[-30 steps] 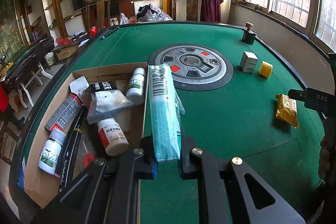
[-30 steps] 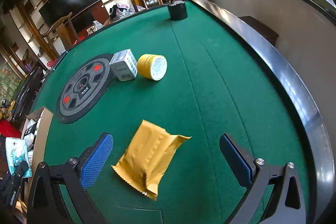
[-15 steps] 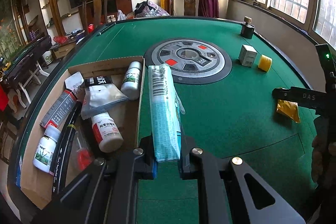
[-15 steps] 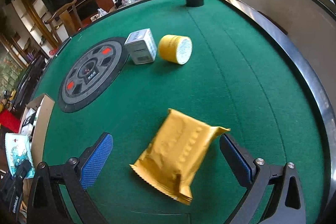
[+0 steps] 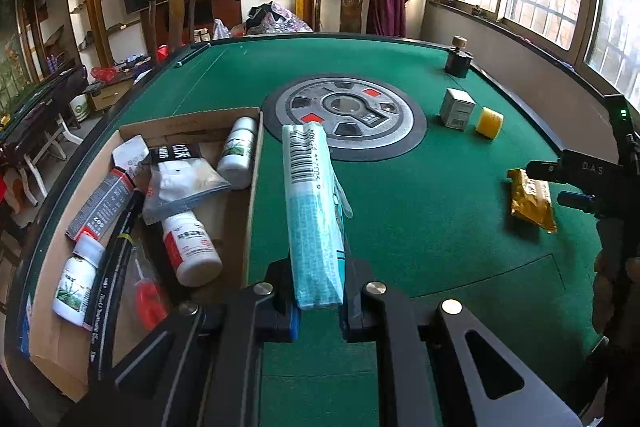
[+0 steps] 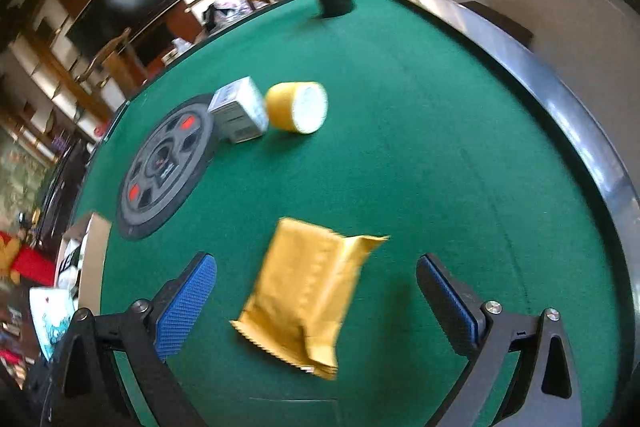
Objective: Organize objects
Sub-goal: 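Hold tissue packet with left tool while right tool grasps gold foil packet, then carry both packets over the box and release them inside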
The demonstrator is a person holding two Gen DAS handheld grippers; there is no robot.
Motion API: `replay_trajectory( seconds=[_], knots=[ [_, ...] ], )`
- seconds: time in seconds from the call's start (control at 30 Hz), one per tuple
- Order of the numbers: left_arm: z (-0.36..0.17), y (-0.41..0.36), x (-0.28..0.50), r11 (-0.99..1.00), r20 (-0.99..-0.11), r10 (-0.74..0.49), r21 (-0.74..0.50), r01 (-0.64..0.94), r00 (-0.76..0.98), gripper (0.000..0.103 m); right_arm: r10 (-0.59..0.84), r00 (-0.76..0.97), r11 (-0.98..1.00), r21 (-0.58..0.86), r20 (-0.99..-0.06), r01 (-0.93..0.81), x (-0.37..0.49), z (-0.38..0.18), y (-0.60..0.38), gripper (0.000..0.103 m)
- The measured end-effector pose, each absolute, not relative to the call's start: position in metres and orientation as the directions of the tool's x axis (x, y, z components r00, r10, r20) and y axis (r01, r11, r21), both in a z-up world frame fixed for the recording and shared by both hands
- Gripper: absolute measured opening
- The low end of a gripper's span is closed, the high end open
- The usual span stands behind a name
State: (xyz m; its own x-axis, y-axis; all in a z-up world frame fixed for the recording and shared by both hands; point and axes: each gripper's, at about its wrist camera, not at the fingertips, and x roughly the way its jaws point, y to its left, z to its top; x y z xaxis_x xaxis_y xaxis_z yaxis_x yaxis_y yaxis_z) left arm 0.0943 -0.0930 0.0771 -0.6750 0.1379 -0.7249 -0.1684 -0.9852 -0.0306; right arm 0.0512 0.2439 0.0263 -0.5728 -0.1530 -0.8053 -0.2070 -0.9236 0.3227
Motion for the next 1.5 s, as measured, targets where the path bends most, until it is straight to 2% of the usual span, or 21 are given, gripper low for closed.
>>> replay_trajectory(
  seconds=[0.13, 0.23, 0.3, 0.33, 0.37, 0.43, 0.73, 0.93, 1.07, 1.3, 1.4, 1.5],
  knots=[
    [0.077, -0.091, 0.096, -0.982, -0.726, 0.157, -0.043, -0.183, -0.670, 0.013, -0.127, -0.562, -0.938, 0.283, -0.817, -0.199, 0.048, 0.025, 0.231, 0.102],
    [0.079, -0.092, 0.099, -0.982, -0.723, 0.160, -0.045, -0.186, -0.672, 0.013, -0.061, -0.564, -0.966, 0.192, -0.823, -0.176, 0.042, 0.026, 0.210, 0.098],
    [0.081, -0.095, 0.100, -0.981, -0.721, 0.163, -0.049, -0.186, -0.673, 0.013, 0.003, -0.554, -0.978, 0.113, -0.832, -0.175, 0.037, 0.022, 0.198, 0.084],
    [0.082, -0.097, 0.101, -0.982, -0.720, 0.165, -0.052, -0.184, -0.674, 0.013, 0.022, -0.541, -0.981, 0.086, -0.841, -0.175, 0.034, 0.018, 0.193, 0.072],
    [0.083, -0.098, 0.102, -0.982, -0.718, 0.164, -0.054, -0.181, -0.676, 0.013, 0.058, -0.547, -0.983, 0.047, -0.835, -0.176, 0.033, 0.018, 0.190, 0.053],
    [0.085, -0.104, 0.105, -0.983, -0.714, 0.165, -0.062, -0.173, -0.681, 0.013, 0.079, -0.552, -0.987, 0.014, -0.830, -0.162, 0.034, 0.019, 0.186, 0.048],
    [0.105, -0.150, 0.120, -0.984, -0.680, 0.178, -0.137, -0.115, -0.712, 0.013, -0.119, -0.564, -0.977, 0.199, -0.817, -0.082, 0.050, 0.031, 0.193, 0.048],
    [0.112, -0.205, 0.136, -0.987, -0.666, 0.113, -0.162, -0.005, -0.737, 0.013, -0.284, -0.579, -0.949, 0.310, -0.764, 0.056, 0.061, 0.061, 0.157, 0.048],
    [0.099, -0.239, 0.141, -0.982, -0.695, 0.066, -0.171, 0.076, -0.716, 0.013, -0.385, -0.559, -0.921, 0.340, -0.734, 0.188, 0.066, 0.083, 0.111, 0.048],
    [0.079, -0.262, 0.143, -0.975, -0.725, 0.046, -0.181, 0.126, -0.688, 0.014, -0.535, -0.408, -0.834, 0.386, -0.740, 0.394, 0.069, 0.088, 0.007, 0.049],
    [0.072, -0.269, 0.139, -0.978, -0.736, 0.016, -0.152, 0.142, -0.677, 0.014, -0.559, -0.338, -0.805, 0.398, -0.757, 0.440, 0.069, 0.076, -0.030, 0.049],
    [0.059, -0.275, 0.132, -0.976, -0.758, 0.037, -0.169, 0.141, -0.651, 0.014, -0.576, -0.277, -0.776, 0.409, -0.769, 0.480, 0.071, 0.066, -0.064, 0.049]
  ],
)
